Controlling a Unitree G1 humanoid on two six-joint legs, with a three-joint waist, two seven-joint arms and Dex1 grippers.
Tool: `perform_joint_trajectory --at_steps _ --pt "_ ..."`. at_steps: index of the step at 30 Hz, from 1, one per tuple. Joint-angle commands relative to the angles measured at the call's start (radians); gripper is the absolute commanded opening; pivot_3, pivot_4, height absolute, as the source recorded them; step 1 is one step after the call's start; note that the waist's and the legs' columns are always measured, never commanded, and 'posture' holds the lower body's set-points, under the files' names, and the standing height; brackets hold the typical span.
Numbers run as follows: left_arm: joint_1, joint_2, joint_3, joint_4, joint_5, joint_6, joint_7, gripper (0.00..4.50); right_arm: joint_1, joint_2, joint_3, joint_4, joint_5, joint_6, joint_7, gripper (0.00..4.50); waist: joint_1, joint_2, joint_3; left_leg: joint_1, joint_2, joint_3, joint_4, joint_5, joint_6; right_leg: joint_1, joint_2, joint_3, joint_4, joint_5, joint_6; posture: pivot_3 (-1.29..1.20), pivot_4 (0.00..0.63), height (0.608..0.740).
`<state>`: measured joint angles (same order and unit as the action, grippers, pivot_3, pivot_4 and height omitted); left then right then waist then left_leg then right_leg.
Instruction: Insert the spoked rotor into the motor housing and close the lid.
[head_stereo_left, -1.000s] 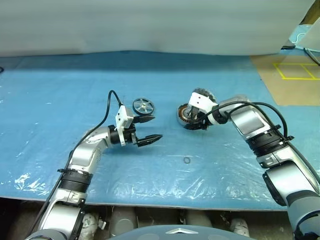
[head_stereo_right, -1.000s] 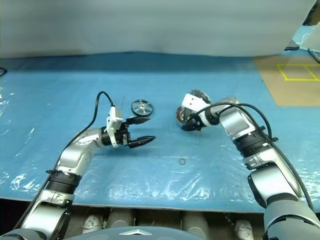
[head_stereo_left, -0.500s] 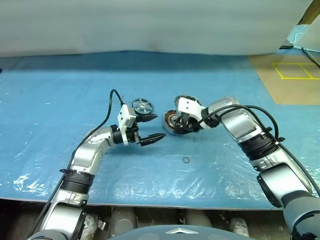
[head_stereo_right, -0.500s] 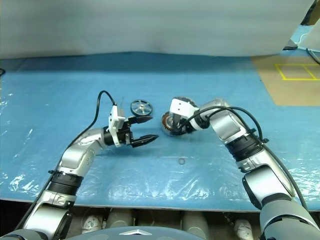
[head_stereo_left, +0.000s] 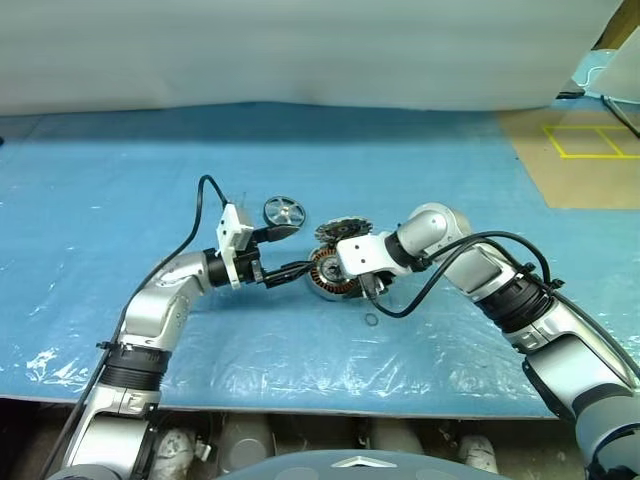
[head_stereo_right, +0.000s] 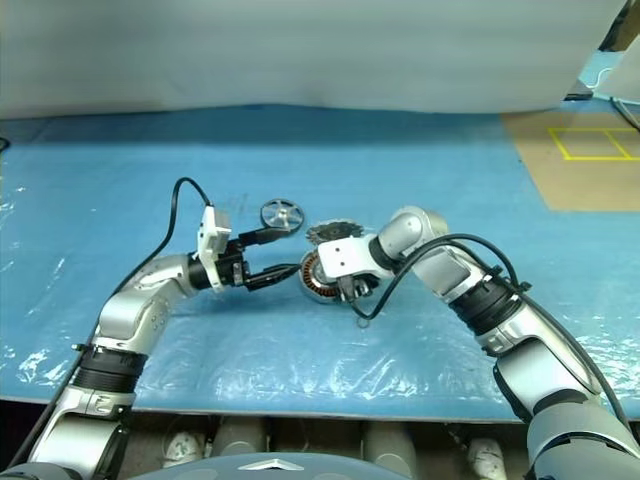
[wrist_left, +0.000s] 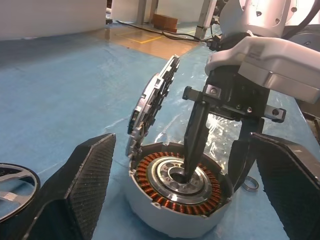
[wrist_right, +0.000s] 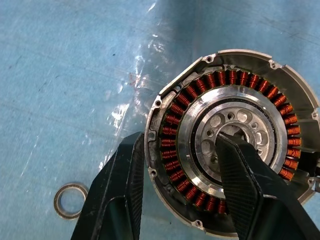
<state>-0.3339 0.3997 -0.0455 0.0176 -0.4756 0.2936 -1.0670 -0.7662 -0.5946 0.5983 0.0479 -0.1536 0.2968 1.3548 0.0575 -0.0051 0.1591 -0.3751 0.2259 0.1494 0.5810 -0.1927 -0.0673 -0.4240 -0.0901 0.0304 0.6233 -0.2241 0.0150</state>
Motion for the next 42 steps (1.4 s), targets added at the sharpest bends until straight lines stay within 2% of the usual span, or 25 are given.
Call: perform_joint_trajectory --at_steps 1,4,12,18,23,27,30,34,36,38,42 --pt "-0.005 0.004 0.010 -0.030 -0.013 -0.004 0.000 4.50 0.013 0.020 0.013 0.023 -0.009 0.042 0.004 1.84 -0.006 -0.001 -0.001 0.000 0.000 0.000 0.000 0.000 0.000 0.000 0.000 0.000 0.000 0.000 0.000 0.00 0.150 0.740" --pt "-0.012 0.000 0.006 -0.010 -0.009 -0.013 -0.005 4.50 0.013 0.026 0.007 0.002 -0.012 0.004 -0.005 1.84 -0.010 -0.001 -0.001 0.001 0.000 0.000 0.000 0.000 0.000 0.001 0.000 0.000 0.000 0.000 0.000 0.00 0.150 0.740" --pt "-0.050 -0.005 -0.002 0.064 0.015 -0.048 -0.034 4.50 -0.006 0.020 0.019 0.004 -0.039 -0.079 0.022 4.48 -0.011 -0.001 -0.001 0.000 0.000 0.000 0.000 0.001 0.001 0.001 0.000 0.000 -0.001 0.000 0.000 0.00 0.150 0.740" --pt "-0.056 -0.002 -0.002 0.072 0.018 -0.048 -0.035 4.50 -0.046 -0.014 -0.035 -0.063 -0.009 -0.109 0.069 4.48 -0.011 -0.002 -0.001 -0.001 0.000 0.000 0.000 0.001 0.003 0.000 0.000 -0.001 -0.001 0.000 0.000 0.00 0.150 0.740" --pt "-0.051 0.005 -0.004 0.059 0.010 -0.026 -0.041 4.50 -0.061 -0.005 -0.131 -0.160 0.128 0.092 0.105 4.48 -0.012 -0.002 -0.001 -0.001 0.000 0.000 -0.001 0.001 0.003 0.000 0.000 0.000 0.000 0.000 0.000 0.00 0.150 0.740" --pt "-0.045 0.021 -0.008 0.033 0.013 -0.014 -0.055 4.50 -0.005 -0.053 -0.207 -0.257 0.229 0.236 0.100 4.48 -0.001 -0.002 0.000 -0.001 0.000 0.000 -0.001 0.002 0.003 0.000 0.000 -0.001 -0.001 0.000 0.000 0.00 0.150 0.740" --pt "-0.024 0.057 -0.032 -0.012 0.046 -0.031 -0.071 4.50 0.133 -0.122 -0.342 -0.334 0.306 0.338 0.037 4.48 0.016 -0.002 0.000 -0.002 0.000 0.000 -0.001 0.002 0.003 0.000 0.000 -0.001 -0.001 0.000 0.000 0.00 0.150 0.740" --pt "0.024 0.100 -0.034 -0.080 0.032 -0.013 -0.086 4.50 0.425 -0.123 -0.591 -0.478 0.392 0.306 -0.110 4.48 0.030 -0.002 0.000 -0.002 0.000 0.000 -0.004 0.001 0.001 0.000 -0.001 -0.001 -0.004 0.000 0.000 0.00 0.150 0.740" --pt "0.050 0.122 -0.050 -0.096 0.066 -0.056 -0.095 4.50 0.543 -0.156 -0.624 -0.520 0.396 0.350 -0.147 4.48 0.032 -0.002 0.000 -0.002 0.000 0.000 -0.005 0.000 0.000 0.000 0.000 -0.001 -0.005 0.000 0.000 0.00 0.150 0.740" --pt "0.072 0.142 -0.072 -0.113 0.100 -0.109 -0.114 4.50 0.630 -0.143 -0.640 -0.511 0.381 0.319 -0.209 4.48 0.027 -0.002 0.000 -0.001 0.000 0.000 -0.005 0.000 0.000 0.000 0.000 -0.001 -0.006 0.000 0.000 0.00 0.150 0.740" --pt "0.086 0.146 -0.062 -0.142 0.057 -0.091 -0.130 4.50 0.715 -0.105 -0.656 -0.544 0.435 0.326 -0.273 4.48 0.017 -0.001 0.000 0.000 0.000 0.001 -0.005 -0.001 0.000 0.001 0.000 0.000 -0.008 0.000 0.000 0.00 0.150 0.740"
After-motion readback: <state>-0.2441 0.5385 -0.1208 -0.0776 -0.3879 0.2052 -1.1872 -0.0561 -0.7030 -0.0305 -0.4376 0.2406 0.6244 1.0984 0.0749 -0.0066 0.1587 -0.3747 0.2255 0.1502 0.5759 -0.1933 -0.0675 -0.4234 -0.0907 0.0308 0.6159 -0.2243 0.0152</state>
